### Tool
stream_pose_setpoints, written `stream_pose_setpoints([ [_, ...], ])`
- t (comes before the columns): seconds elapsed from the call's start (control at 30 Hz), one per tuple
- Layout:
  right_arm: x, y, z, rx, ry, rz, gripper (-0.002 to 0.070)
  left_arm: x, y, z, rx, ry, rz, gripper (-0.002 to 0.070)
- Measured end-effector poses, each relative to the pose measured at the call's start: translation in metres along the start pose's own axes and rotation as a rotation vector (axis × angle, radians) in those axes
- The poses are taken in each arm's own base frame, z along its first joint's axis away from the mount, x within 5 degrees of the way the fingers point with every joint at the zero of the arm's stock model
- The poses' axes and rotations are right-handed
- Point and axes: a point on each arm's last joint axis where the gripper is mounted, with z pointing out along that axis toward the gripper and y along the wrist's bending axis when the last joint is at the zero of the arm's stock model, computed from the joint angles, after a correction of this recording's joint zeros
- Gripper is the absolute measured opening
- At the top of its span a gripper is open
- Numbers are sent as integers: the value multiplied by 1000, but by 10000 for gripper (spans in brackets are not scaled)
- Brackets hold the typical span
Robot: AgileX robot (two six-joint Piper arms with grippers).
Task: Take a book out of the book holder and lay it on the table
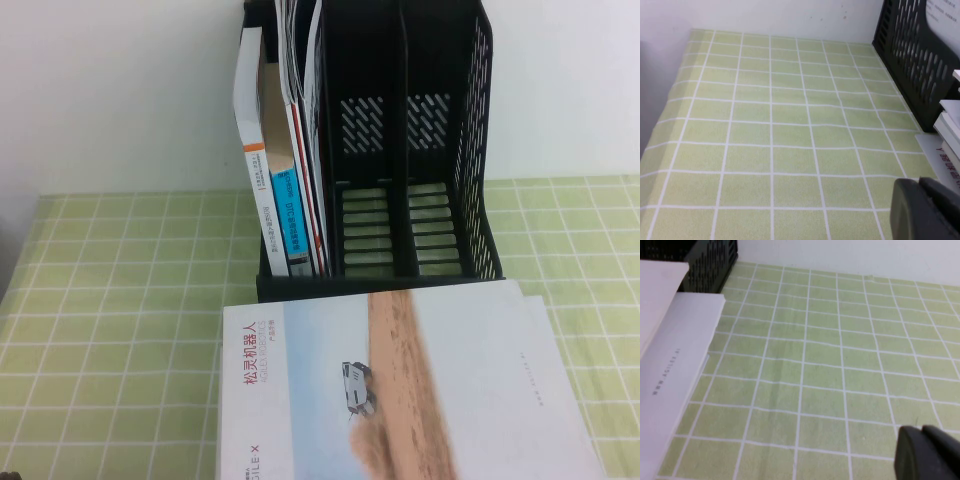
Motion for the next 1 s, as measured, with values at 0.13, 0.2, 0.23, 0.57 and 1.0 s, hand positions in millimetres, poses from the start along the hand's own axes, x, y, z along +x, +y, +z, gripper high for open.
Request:
stream_pose_setpoints([
  [0.13, 0, 0, 0, 0, 0, 0, -2, 0, 0, 0, 0, 0, 0, -3],
  [0.2, 0, 0, 0, 0, 0, 0, -2, 0, 0, 0, 0, 0, 0, -3],
  [0.23, 0, 0, 0, 0, 0, 0, -2, 0, 0, 0, 0, 0, 0, -3],
  [0.57, 0, 0, 0, 0, 0, 0, -2, 0, 0, 0, 1, 0, -2, -3],
  [1.0, 0, 0, 0, 1, -4, 0, -2, 0, 0, 0, 5, 0, -12, -3],
])
